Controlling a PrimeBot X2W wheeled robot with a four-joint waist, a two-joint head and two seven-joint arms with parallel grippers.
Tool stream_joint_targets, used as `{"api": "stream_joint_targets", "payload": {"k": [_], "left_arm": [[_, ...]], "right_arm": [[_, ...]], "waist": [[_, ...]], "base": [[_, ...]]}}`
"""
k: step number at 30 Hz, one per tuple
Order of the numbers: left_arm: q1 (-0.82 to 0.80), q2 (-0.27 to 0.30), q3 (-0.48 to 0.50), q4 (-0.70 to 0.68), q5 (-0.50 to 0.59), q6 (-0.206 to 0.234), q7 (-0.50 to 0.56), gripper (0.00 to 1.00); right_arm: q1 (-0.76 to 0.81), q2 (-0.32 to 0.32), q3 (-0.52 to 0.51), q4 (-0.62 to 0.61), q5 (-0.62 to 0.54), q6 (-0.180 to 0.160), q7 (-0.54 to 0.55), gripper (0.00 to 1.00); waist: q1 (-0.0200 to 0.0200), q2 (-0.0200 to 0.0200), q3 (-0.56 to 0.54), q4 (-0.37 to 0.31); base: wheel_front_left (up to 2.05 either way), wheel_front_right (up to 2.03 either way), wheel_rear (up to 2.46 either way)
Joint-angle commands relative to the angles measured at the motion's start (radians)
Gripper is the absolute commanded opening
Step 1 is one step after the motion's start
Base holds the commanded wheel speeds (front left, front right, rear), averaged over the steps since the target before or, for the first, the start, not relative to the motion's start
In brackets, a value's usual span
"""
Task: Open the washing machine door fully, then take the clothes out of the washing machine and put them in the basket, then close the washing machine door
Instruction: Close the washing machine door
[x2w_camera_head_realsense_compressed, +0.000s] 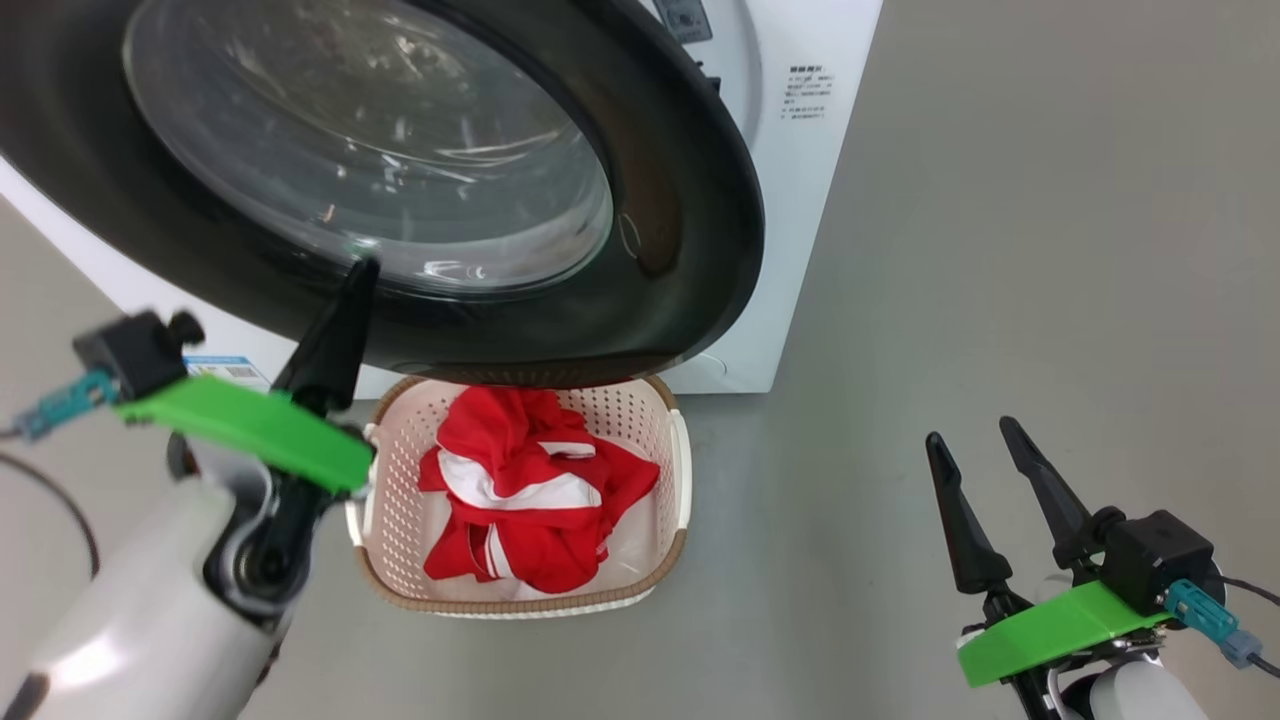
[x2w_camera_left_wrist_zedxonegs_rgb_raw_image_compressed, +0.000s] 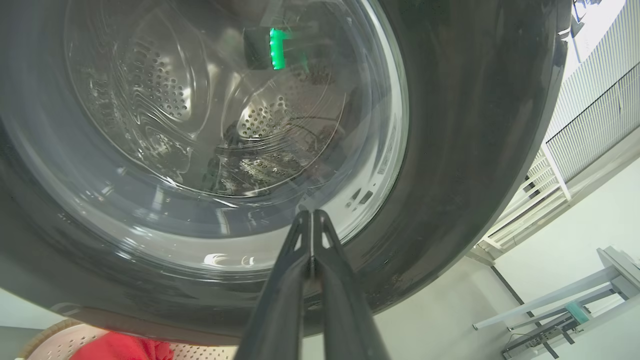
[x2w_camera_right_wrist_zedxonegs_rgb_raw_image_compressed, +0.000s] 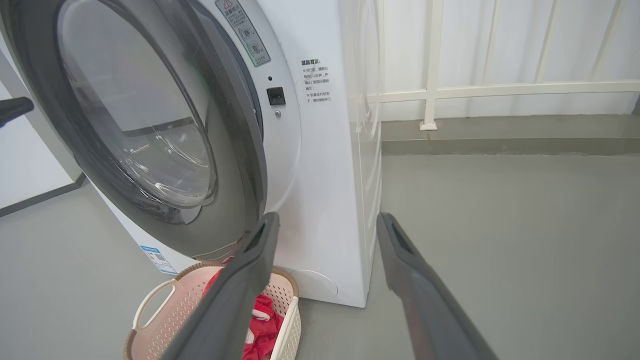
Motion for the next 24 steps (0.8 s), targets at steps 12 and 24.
{"api": "stream_joint_targets", "payload": {"k": [12,24], "left_arm": [[0.274,-0.005,0.268,-0.079,0.249,-0.007,-0.012,1.0],[0.525,-0.049,0.474,-0.156,0.484,-0.007,-0.012,1.0]], "right_arm": [[0.037,-0.018,0.011,-0.019,0.006,0.005,-0.006,1.0],[0.076,-0.031,0.002,-0.016,0.011,0.005,-0.006,1.0]], "waist": [[0.0001,0.0,-0.041,0.013],[0.0001,0.0,-0.079,0.011]], "base": [[0.0,0.0,0.0],[0.0,0.0,0.0]]}}
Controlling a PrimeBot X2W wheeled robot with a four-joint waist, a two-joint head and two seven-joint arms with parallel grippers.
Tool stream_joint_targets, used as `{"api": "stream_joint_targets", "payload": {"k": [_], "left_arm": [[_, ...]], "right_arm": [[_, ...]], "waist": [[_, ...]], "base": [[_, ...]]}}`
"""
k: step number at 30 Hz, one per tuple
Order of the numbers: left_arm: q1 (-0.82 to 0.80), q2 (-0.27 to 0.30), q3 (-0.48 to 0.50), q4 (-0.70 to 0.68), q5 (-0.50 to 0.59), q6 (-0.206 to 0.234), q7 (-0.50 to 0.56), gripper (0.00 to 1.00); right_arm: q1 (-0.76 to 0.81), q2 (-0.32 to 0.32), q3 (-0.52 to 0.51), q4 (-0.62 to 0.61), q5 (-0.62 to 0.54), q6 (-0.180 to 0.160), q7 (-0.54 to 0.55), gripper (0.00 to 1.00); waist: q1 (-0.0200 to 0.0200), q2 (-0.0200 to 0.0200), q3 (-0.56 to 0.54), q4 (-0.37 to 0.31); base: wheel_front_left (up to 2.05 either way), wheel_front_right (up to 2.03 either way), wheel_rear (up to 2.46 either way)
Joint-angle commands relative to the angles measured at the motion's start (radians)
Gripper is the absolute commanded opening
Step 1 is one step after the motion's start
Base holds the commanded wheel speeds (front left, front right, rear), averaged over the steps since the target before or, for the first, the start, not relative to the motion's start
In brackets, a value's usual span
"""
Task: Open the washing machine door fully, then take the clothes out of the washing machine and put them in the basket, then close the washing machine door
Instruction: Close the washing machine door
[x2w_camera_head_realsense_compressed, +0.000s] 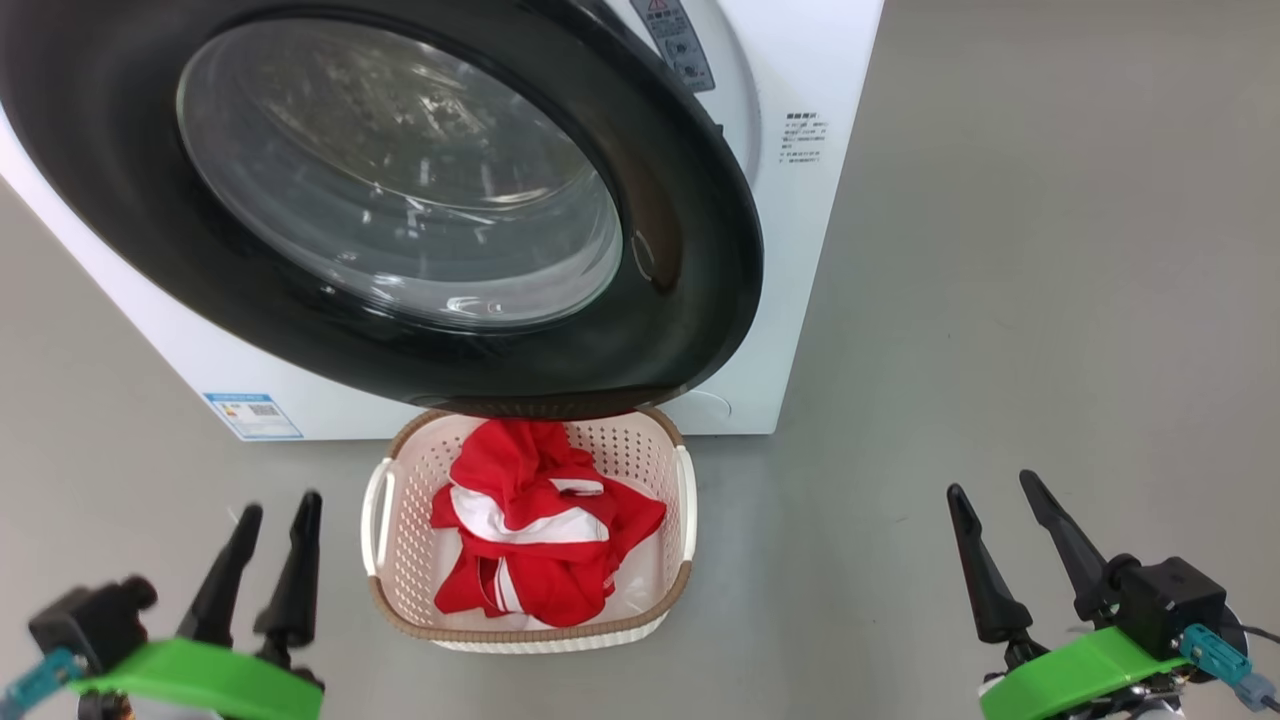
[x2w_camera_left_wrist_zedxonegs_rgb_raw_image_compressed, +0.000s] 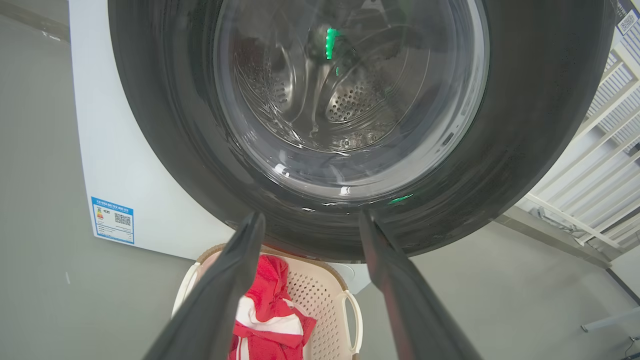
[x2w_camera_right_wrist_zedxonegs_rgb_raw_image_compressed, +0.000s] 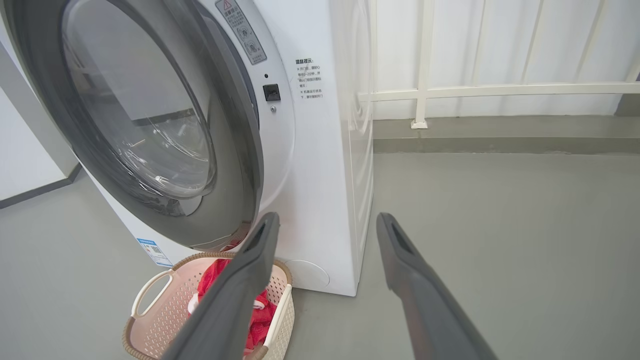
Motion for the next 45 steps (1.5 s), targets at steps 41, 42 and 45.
{"api": "stream_joint_targets", "payload": {"k": [41,42,45], "left_arm": [[0.268,-0.157,0.388,-0.21,0.494,-0.006,-0.012,1.0],[0.268,-0.157,0.386,-0.211,0.496,-0.006,-0.012,1.0],[0.266,-0.158,0.381,-0.216,0.5,-0.006,-0.012,1.0]], "right_arm": [[0.074,-0.008,-0.032,-0.041,0.008,0.005,-0.006,1.0],[0.073,-0.008,-0.031,-0.042,0.008,0.005,-0.006,1.0],[0.069,-0.009,-0.026,-0.041,0.007,0.005,-0.006,1.0]], "waist": [[0.0,0.0,-0.035,-0.029],[0.0,0.0,-0.035,-0.026],[0.0,0.0,-0.033,-0.016]], "base": [[0.0,0.0,0.0],[0.0,0.0,0.0],[0.0,0.0,0.0]]}}
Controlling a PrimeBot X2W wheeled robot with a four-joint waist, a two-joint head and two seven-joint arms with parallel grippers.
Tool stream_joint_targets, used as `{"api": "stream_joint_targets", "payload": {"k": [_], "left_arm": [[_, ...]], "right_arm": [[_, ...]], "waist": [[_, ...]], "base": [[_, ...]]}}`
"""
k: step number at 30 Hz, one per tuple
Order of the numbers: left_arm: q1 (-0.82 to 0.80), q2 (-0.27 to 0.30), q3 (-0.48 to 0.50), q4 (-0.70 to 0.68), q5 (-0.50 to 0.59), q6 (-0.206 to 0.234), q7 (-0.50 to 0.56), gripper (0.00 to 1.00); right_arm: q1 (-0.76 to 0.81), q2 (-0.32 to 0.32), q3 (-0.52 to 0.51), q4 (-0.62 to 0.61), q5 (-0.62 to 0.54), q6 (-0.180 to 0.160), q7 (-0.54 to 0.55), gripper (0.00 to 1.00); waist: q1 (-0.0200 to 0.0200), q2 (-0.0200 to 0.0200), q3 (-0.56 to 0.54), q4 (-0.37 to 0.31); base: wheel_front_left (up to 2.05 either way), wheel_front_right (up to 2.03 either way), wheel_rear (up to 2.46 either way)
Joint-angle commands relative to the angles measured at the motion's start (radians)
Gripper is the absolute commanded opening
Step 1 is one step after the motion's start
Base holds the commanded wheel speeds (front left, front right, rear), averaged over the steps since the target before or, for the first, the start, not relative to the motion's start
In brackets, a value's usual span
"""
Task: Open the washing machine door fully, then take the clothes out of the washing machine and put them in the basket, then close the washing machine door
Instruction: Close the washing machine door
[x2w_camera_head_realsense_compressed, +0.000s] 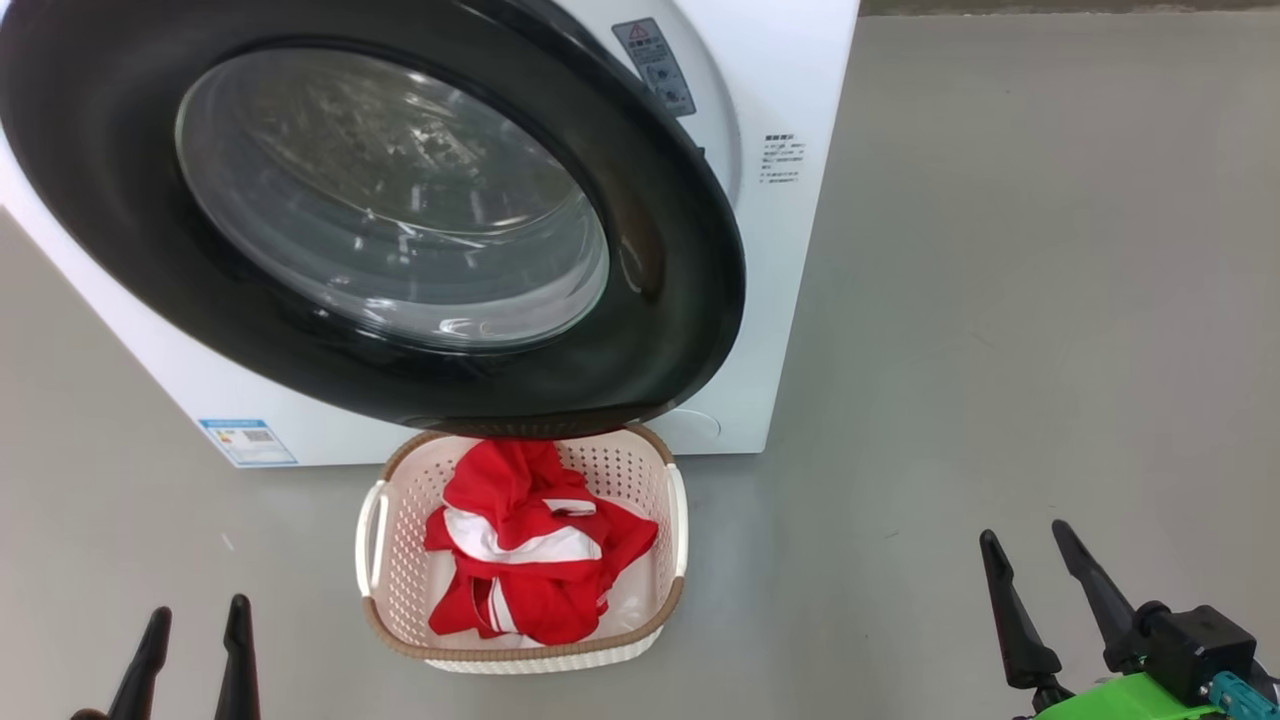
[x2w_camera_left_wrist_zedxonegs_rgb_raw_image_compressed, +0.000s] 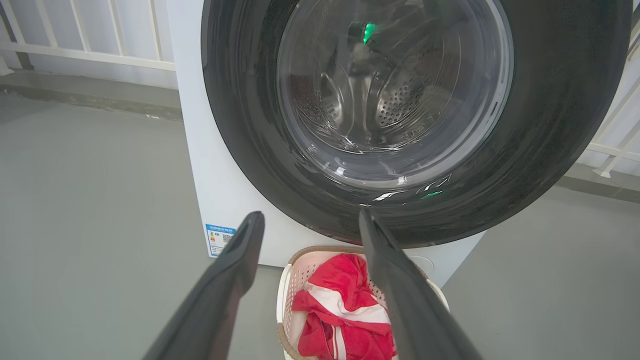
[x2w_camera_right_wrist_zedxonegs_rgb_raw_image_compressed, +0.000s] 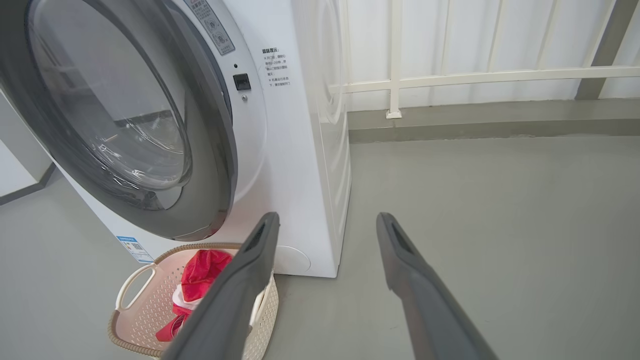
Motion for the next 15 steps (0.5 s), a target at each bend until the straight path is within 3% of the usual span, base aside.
{"api": "stream_joint_targets", "payload": {"k": [1,2,3,4,15], "left_arm": [[-0.013,0.012,0.031,-0.03,0.017,-0.006,-0.012,1.0],[-0.015,0.011,0.028,-0.031,0.018,-0.006,-0.012,1.0],[-0.016,0.009,0.027,-0.032,0.018,-0.006,-0.012,1.0],[-0.017,0.007,0.023,-0.034,0.018,-0.006,-0.012,1.0],[-0.053,-0.028,-0.026,-0.033,0.01,-0.006,-0.012,1.0]], "right_arm": [[-0.022,-0.011,0.03,-0.027,0.002,0.005,-0.006,0.85],[-0.027,-0.01,0.034,-0.027,0.003,0.005,-0.006,0.46],[-0.033,-0.009,0.04,-0.027,0.006,0.005,-0.006,0.18],[-0.04,-0.007,0.046,-0.027,0.009,0.005,-0.006,0.0],[-0.235,0.021,0.155,0.014,0.037,0.005,-0.006,0.0]], "waist": [[0.0,0.0,0.002,0.008],[0.0,0.0,0.004,0.012],[0.0,0.0,0.005,0.015],[0.0,0.0,0.008,0.02],[0.0,0.0,0.054,0.083]], "base": [[0.0,0.0,0.0],[0.0,0.0,0.0],[0.0,0.0,0.0],[0.0,0.0,0.0],[0.0,0.0,0.0]]}}
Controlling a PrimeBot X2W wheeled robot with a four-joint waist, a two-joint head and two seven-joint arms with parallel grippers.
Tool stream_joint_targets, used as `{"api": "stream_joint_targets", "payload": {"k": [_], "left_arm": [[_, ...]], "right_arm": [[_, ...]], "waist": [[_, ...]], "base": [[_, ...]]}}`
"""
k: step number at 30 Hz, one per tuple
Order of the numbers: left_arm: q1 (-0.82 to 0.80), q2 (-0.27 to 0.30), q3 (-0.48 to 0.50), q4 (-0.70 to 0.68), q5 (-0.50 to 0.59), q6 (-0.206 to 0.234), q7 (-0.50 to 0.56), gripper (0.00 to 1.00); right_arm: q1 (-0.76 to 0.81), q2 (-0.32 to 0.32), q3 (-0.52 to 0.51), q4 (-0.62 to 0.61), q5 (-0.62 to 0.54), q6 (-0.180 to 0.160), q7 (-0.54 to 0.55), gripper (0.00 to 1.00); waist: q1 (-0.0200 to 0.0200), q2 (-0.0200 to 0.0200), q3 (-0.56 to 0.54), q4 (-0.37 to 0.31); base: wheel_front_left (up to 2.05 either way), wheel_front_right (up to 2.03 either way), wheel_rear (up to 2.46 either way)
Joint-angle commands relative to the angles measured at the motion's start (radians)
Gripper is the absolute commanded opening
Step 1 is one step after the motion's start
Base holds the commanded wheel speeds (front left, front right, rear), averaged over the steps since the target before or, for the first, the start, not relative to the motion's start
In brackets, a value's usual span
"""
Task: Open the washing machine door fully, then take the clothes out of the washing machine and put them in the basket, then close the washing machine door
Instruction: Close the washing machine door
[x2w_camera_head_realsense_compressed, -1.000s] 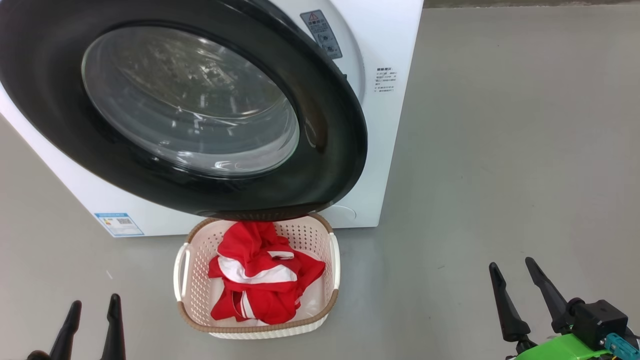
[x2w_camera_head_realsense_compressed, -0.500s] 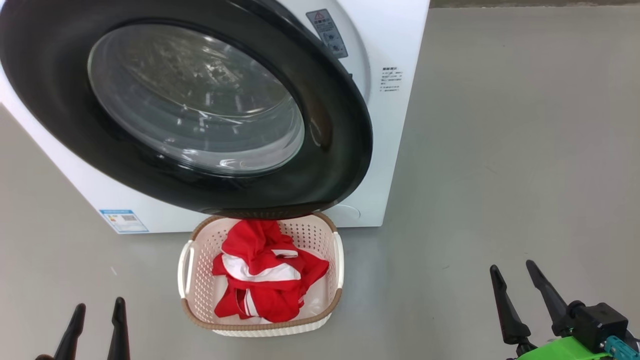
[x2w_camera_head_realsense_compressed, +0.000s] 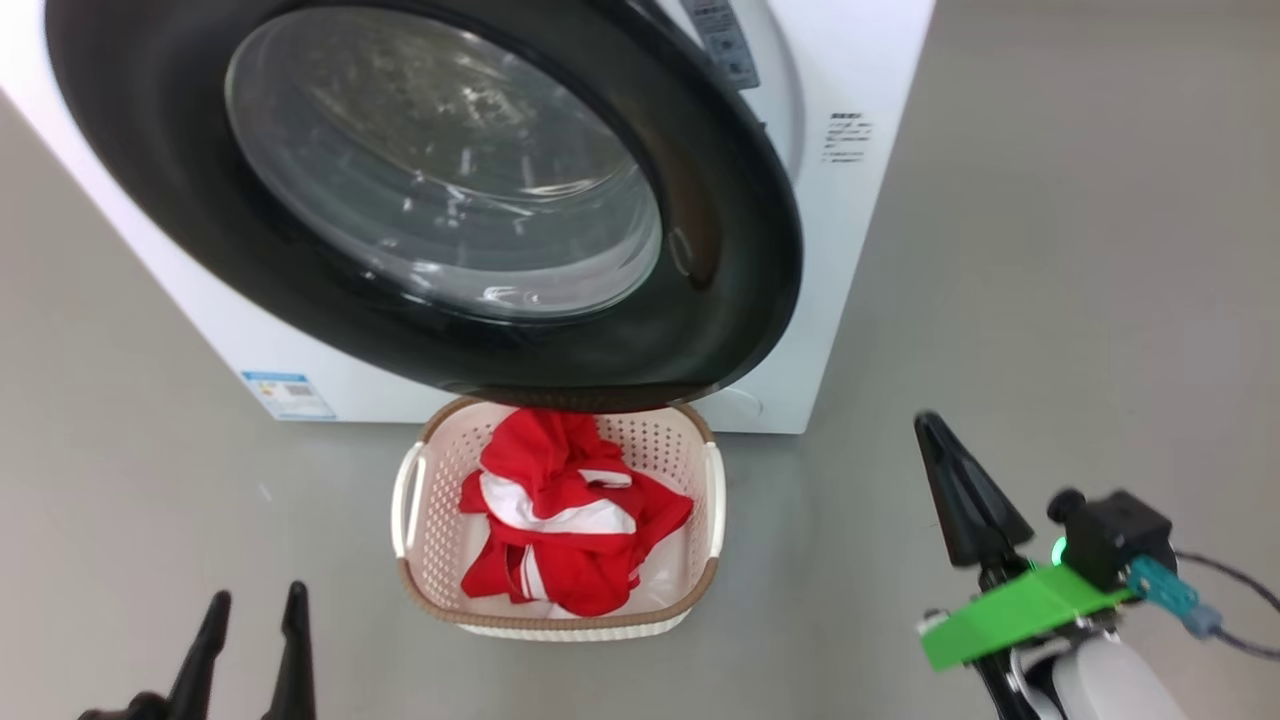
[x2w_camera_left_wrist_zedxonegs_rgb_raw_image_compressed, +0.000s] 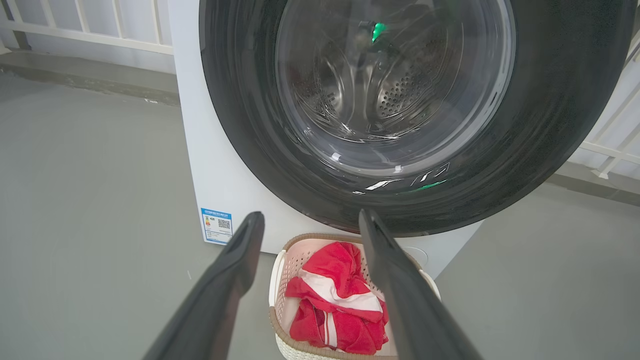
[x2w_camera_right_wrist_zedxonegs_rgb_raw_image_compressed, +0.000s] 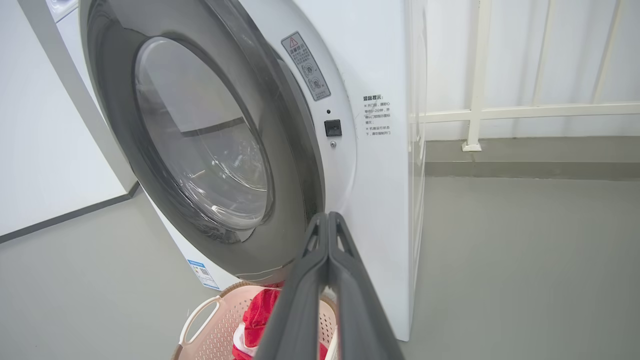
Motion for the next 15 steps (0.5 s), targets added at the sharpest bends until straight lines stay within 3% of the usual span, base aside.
{"api": "stream_joint_targets", "payload": {"k": [1,15], "left_arm": [[-0.047,0.004,0.021,-0.023,-0.003,-0.006,-0.012,1.0],[-0.12,-0.014,-0.032,-0.021,-0.02,-0.006,-0.012,1.0]], "right_arm": [[-0.06,0.0,0.035,-0.01,0.009,0.005,-0.006,0.0],[-0.274,0.009,0.061,0.083,0.022,0.005,-0.006,0.0]], "waist": [[0.0,0.0,0.021,0.028],[0.0,0.0,0.113,0.117]], "base": [[0.0,0.0,0.0],[0.0,0.0,0.0]]}}
